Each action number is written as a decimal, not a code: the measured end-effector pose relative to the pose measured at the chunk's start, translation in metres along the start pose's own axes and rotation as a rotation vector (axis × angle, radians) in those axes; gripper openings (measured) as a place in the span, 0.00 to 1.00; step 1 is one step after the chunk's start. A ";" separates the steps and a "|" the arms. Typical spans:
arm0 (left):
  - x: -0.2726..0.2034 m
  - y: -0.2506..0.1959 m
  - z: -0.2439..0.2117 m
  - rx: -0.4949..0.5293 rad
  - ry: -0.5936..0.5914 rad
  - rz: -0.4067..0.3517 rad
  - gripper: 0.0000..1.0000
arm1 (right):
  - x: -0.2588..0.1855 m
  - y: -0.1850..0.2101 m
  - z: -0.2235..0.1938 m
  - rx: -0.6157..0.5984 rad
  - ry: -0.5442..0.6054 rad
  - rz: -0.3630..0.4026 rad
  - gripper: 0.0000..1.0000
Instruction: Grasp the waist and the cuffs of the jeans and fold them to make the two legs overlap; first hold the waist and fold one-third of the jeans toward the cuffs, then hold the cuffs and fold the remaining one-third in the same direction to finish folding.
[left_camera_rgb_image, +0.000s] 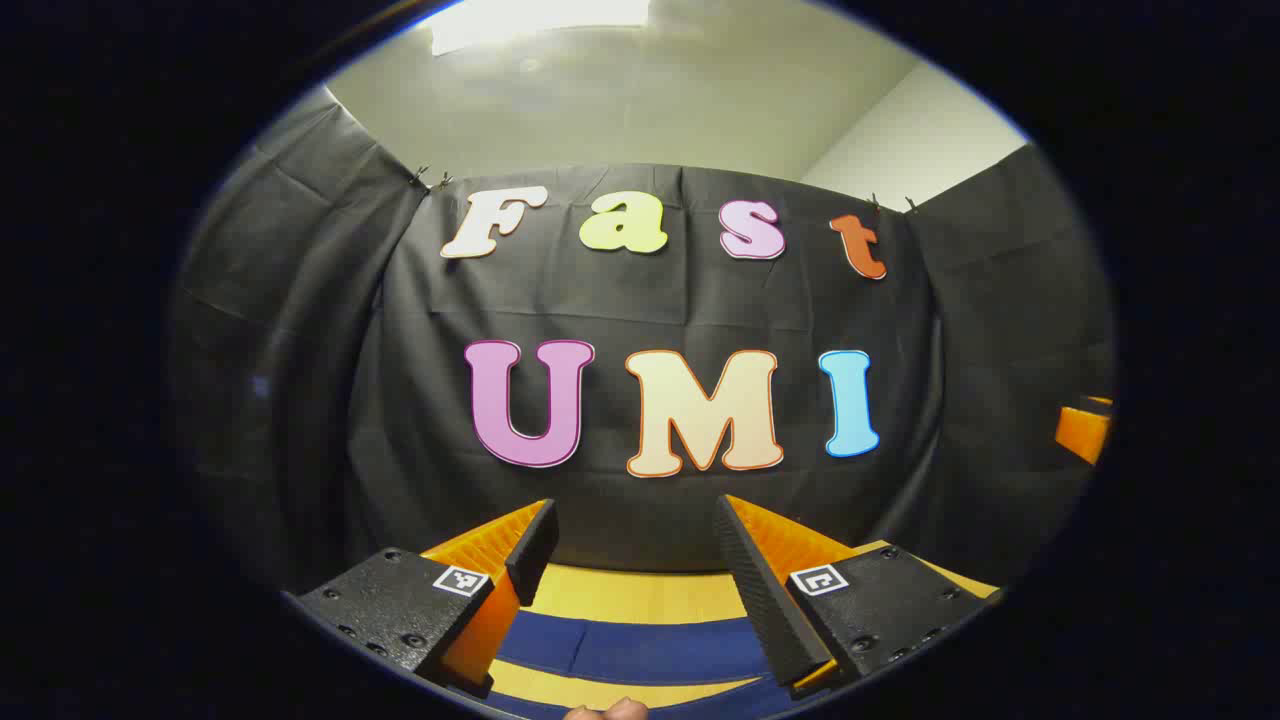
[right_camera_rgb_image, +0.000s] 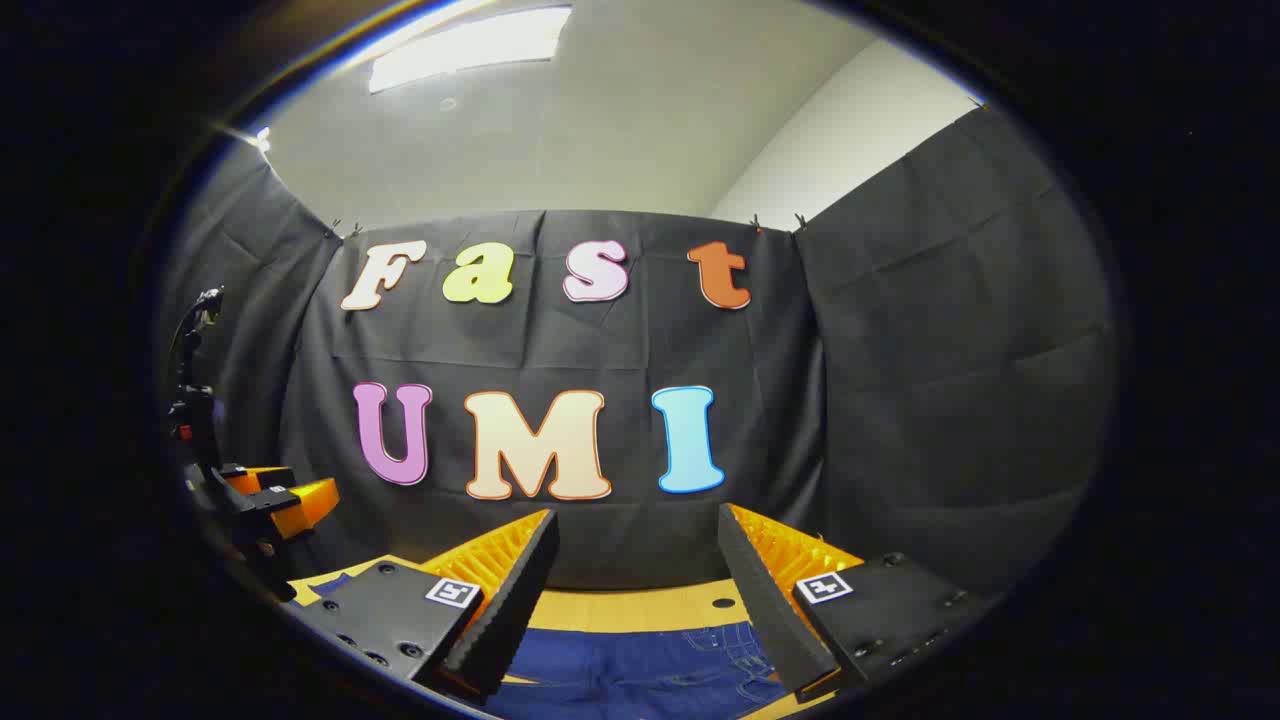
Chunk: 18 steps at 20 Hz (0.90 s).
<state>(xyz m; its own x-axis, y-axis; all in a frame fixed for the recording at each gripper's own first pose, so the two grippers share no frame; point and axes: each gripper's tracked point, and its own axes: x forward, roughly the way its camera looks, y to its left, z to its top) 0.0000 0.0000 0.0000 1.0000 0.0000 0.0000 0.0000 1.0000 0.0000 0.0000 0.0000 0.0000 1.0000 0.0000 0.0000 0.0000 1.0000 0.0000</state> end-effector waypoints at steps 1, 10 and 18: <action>-0.001 -0.001 0.002 0.006 -0.006 -0.001 0.93 | 0.001 0.001 0.002 -0.005 -0.006 0.006 0.99; -0.011 0.018 0.005 0.033 -0.024 0.049 0.94 | 0.015 0.018 0.001 0.014 -0.020 0.058 0.98; -0.049 0.093 -0.044 0.168 0.061 0.060 0.97 | 0.001 0.049 -0.017 0.013 0.005 0.027 0.96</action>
<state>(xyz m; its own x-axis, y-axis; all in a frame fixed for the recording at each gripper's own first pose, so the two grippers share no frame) -0.0486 0.0927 -0.0441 0.9964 0.0649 -0.0554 -0.0547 0.9841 0.1690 0.0010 0.0491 -0.0166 0.9996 0.0271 -0.0049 -0.0270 0.9996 0.0128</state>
